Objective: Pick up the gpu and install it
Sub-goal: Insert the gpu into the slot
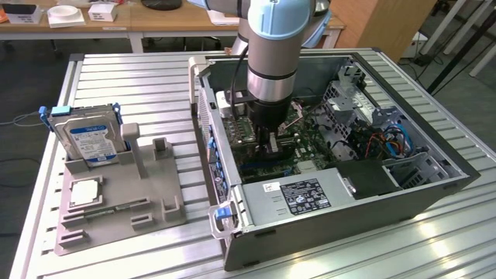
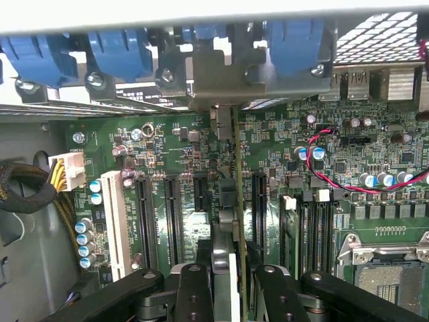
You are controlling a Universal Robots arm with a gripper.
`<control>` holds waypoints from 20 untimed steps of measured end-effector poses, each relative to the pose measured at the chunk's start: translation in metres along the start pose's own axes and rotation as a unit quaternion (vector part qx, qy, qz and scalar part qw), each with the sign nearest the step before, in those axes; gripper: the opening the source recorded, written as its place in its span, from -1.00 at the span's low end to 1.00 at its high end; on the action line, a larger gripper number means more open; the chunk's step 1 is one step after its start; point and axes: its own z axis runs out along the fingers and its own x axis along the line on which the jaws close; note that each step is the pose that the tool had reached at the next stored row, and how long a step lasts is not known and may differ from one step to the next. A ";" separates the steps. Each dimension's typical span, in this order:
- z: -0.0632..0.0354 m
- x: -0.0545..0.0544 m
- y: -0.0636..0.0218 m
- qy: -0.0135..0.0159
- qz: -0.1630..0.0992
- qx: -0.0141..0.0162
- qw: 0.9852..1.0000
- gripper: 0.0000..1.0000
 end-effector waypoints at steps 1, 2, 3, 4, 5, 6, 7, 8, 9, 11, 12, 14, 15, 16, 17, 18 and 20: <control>0.0000 0.000 0.0000 0.000 0.000 0.000 1.000 -0.41; 0.0000 0.000 0.0000 0.000 0.000 0.000 1.000 -0.41; 0.0000 0.000 0.0000 0.000 0.000 0.000 1.000 -0.41; 0.0000 0.000 0.0000 0.000 0.000 0.000 1.000 -0.41; 0.0000 0.000 0.0000 0.000 0.000 0.000 1.000 -0.41; 0.0000 0.000 0.0000 0.000 0.000 0.000 1.000 -0.41; 0.0000 0.000 0.0000 0.000 0.000 0.000 1.000 -0.41; 0.0000 0.000 0.0000 0.000 0.000 0.000 1.000 -0.41; 0.0000 0.000 0.0000 0.000 0.000 0.000 1.000 -0.41; 0.0000 0.000 0.0000 0.000 0.000 0.000 1.000 -0.41; 0.0001 0.000 -0.0001 0.000 0.000 -0.001 1.000 -0.41; 0.0003 0.000 -0.0001 0.001 0.000 -0.003 1.000 -0.41; 0.0003 0.000 -0.0001 0.001 0.000 -0.003 1.000 -0.41; 0.0004 0.000 -0.0001 0.001 0.000 -0.003 1.000 -0.41; 0.0004 0.000 -0.0001 0.001 0.000 -0.003 1.000 -0.41; 0.0004 0.000 -0.0001 0.001 0.000 -0.003 1.000 -0.41; 0.0005 -0.001 -0.0001 0.001 0.000 -0.003 1.000 -0.41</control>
